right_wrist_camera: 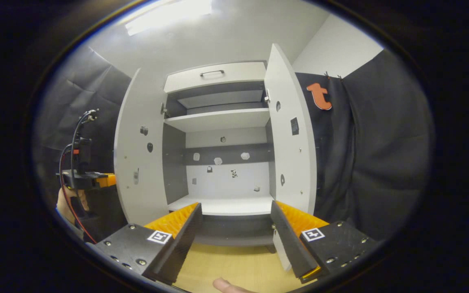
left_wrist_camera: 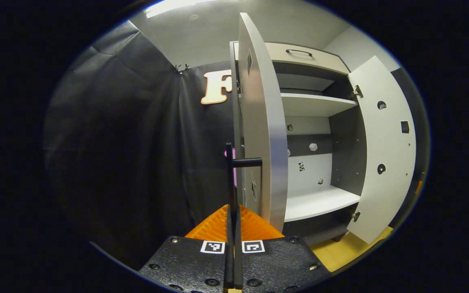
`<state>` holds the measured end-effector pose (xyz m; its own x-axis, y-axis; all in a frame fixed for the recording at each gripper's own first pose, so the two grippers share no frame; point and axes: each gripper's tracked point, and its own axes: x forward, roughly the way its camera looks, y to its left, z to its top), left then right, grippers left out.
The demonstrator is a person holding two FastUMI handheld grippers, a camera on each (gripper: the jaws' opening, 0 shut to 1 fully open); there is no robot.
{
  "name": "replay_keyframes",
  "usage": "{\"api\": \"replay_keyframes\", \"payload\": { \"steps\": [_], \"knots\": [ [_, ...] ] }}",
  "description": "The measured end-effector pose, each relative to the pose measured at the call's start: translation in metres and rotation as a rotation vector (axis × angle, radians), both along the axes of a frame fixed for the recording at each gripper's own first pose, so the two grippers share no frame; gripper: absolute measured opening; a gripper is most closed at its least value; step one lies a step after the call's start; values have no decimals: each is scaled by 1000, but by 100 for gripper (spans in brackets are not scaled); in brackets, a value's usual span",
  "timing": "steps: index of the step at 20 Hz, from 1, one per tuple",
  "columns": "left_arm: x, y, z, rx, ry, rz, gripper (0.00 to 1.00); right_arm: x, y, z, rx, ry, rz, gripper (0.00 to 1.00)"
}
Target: Open the right door of the double-door shoe cabinet with the right hand, and open the left door with the left hand.
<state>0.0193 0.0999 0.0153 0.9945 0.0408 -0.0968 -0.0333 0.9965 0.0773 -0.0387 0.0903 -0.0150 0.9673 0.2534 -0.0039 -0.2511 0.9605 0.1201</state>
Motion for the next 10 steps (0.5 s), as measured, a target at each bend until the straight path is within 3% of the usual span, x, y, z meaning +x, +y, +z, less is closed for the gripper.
{"api": "replay_keyframes", "payload": {
  "steps": [5, 10],
  "knots": [
    [2, 10, 2, -68, -15, -78, 0, -1, 12, -6, -6, 11, 5, 100],
    [-3, 10, -1, -50, -13, -88, 1, -2, 20, -10, -26, 13, 20, 97]
  ]
}}
